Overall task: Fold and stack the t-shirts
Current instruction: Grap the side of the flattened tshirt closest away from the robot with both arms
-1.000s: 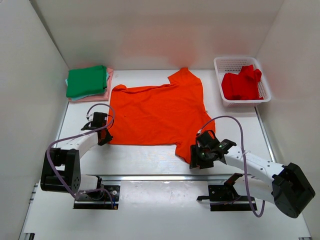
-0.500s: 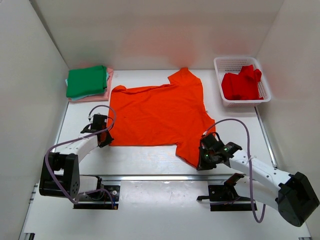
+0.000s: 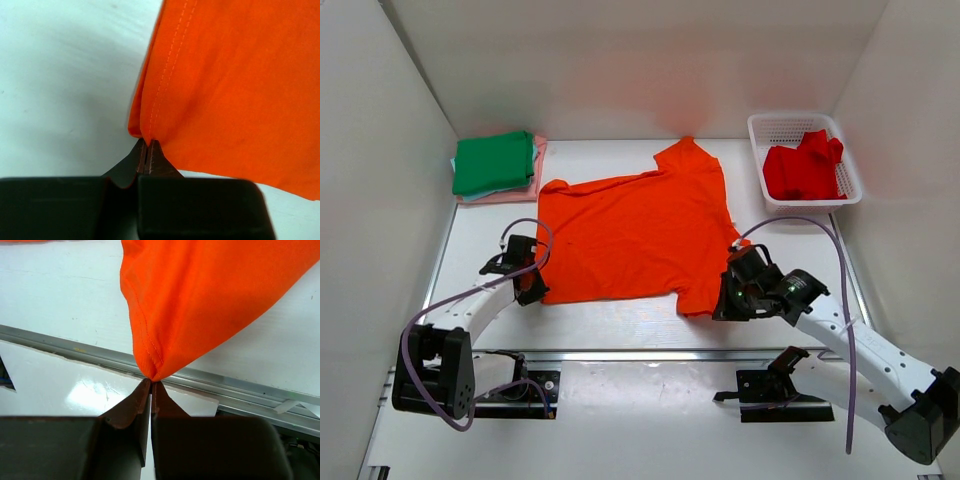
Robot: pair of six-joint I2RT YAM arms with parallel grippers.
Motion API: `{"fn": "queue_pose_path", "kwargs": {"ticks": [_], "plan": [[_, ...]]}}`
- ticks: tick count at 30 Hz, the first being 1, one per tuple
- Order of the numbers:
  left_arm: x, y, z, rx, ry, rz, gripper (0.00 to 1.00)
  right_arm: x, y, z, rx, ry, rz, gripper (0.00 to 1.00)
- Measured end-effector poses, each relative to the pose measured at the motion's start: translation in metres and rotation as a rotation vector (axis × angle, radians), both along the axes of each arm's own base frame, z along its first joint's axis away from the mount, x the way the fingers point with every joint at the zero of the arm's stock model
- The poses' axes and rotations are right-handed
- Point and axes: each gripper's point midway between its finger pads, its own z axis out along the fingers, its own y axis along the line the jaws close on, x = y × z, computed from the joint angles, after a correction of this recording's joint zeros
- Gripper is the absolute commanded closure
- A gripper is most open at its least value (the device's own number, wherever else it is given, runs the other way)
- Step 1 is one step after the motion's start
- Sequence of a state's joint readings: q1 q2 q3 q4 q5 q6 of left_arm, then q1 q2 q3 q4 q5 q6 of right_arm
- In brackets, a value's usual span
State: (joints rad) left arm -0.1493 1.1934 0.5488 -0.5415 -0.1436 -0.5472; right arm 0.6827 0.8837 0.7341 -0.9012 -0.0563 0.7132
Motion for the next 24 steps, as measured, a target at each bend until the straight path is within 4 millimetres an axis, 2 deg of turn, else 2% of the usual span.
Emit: {"fn": "queue_pose_path", "kwargs": {"ticks": [4, 9, 14, 17, 24], "plan": [[-0.003, 0.003, 0.004, -0.005, 0.017, 0.032, 1.00, 0.004, -0.006, -0.002, -0.023, 0.010, -0.003, 1.00], [0.011, 0.006, 0.017, -0.019, -0.003, 0.077, 1.00, 0.020, -0.014, -0.002, -0.051, 0.021, -0.010, 1.00], [0.046, 0.012, 0.033, -0.027, -0.038, 0.119, 1.00, 0.055, -0.036, 0.000, -0.071, 0.008, -0.059, 1.00], [0.059, 0.015, 0.036, -0.029, -0.042, 0.131, 1.00, 0.079, -0.044, 0.005, -0.084, -0.013, -0.060, 1.00], [0.093, 0.018, 0.037, -0.040, -0.042, 0.155, 1.00, 0.133, -0.036, 0.019, -0.089, -0.072, -0.003, 1.00]]}}
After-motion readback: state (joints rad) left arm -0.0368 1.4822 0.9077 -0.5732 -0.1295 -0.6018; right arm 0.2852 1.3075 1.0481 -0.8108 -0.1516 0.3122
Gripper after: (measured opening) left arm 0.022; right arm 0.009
